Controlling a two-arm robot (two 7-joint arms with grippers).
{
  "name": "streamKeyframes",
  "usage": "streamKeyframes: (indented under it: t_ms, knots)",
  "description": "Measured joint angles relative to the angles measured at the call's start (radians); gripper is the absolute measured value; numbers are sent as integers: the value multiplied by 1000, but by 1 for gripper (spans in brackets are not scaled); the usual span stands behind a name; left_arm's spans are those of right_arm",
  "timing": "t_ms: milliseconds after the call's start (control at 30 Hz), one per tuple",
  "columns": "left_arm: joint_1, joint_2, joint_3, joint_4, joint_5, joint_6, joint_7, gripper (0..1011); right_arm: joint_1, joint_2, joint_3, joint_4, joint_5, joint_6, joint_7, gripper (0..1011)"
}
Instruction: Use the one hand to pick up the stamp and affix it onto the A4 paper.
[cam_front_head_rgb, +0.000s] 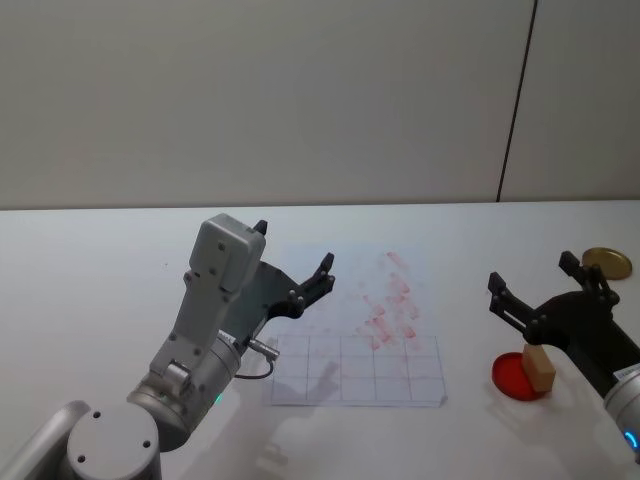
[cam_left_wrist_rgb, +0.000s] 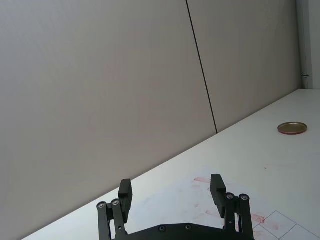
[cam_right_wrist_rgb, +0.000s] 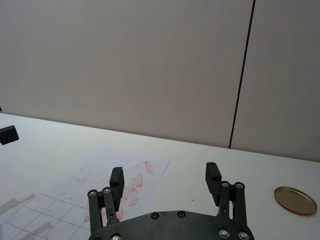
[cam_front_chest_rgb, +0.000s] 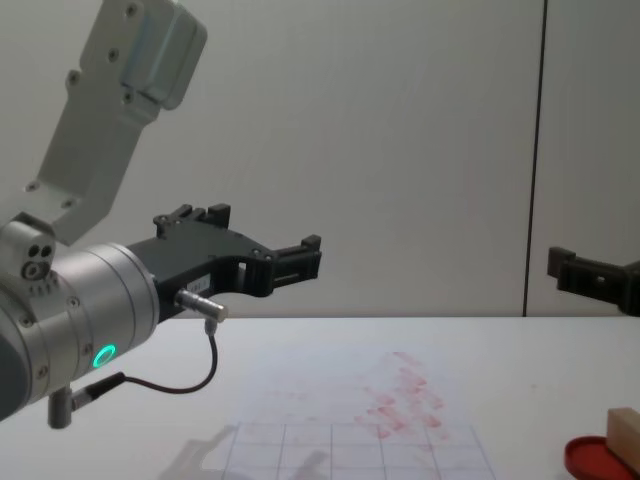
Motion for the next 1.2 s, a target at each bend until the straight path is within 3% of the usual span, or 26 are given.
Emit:
streamKeyframes:
  t_ms: [1000,1200]
  knots:
    - [0,0,0,0,0,0,0,993,0,-1,0,0,-1,0,0,1001]
    - [0,0,0,0,0,0,0,993,0,-13,-6,-8,-6,31,-24,1001]
